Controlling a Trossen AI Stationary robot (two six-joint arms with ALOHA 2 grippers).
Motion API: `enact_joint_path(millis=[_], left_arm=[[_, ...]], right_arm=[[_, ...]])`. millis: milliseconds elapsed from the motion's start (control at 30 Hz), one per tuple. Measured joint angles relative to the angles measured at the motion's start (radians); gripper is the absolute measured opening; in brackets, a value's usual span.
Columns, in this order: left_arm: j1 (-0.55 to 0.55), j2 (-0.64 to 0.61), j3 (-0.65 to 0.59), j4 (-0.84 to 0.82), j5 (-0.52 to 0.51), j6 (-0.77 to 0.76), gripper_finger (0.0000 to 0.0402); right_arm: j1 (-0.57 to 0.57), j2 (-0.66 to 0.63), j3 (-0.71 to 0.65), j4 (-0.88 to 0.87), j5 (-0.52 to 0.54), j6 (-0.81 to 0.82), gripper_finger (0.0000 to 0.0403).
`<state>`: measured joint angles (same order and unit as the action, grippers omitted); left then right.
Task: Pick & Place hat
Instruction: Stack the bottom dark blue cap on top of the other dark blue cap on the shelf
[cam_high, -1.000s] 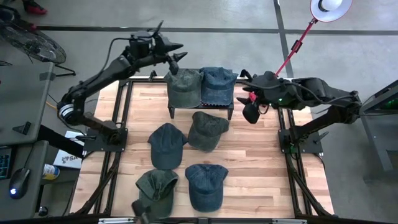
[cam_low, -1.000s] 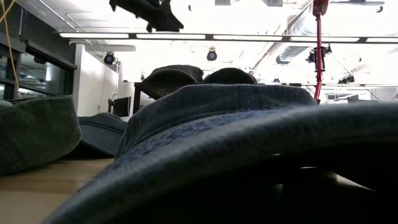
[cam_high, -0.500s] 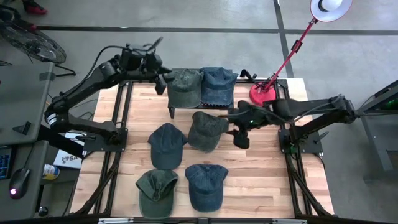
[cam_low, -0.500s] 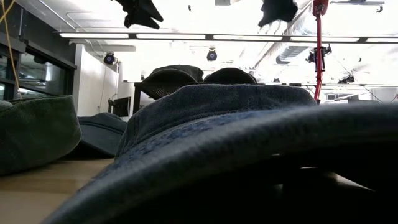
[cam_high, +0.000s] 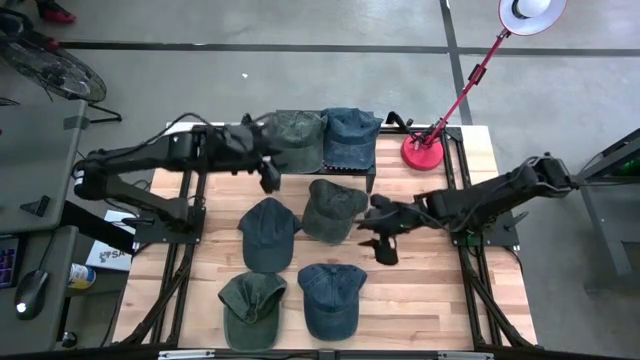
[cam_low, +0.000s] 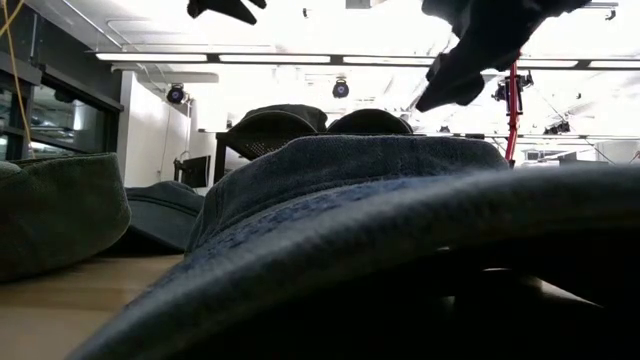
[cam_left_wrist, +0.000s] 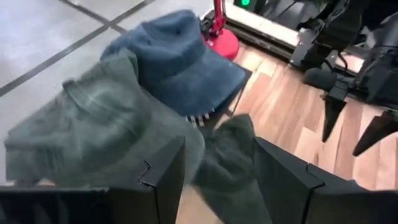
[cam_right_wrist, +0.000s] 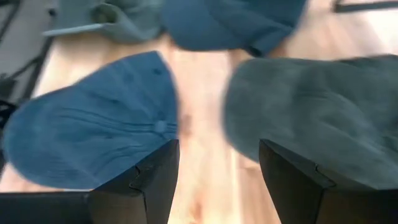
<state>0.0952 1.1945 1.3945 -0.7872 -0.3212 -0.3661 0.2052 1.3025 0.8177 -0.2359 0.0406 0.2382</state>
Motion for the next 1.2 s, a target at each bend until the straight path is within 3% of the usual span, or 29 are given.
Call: enact_joint_path(millis=[167, 467, 633, 900, 1200], left_arm=[[-0.159, 0.017, 0.000, -0.092, -0.140, -0.144, 0.0182], [-0.364, 0.036, -0.042, -0.129, -0.271, -0.264, 0.0182], [-0.444, 0.036, -0.054, -0.171, -0.275, -0.304, 0.0182], [-0.555, 0.036, -0.056, -0.228, -0.300, -0.350, 0.0182], [-0.643, 0.036, -0.056, -0.235, -0.359, -0.351, 0.0182]], right_arm=[[0.065, 0.007, -0.059, 0.143, 0.004, 0.042, 0.0213], [0.130, 0.133, -0.025, 0.259, 0.062, 0.163, 0.0213], [0.145, 0.277, 0.129, 0.168, 0.056, 0.173, 0.0213], [0.144, 0.510, 0.407, -0.161, 0.030, 0.205, 0.0213], [0.144, 0.669, 0.532, -0.244, 0.016, 0.208, 0.0213]])
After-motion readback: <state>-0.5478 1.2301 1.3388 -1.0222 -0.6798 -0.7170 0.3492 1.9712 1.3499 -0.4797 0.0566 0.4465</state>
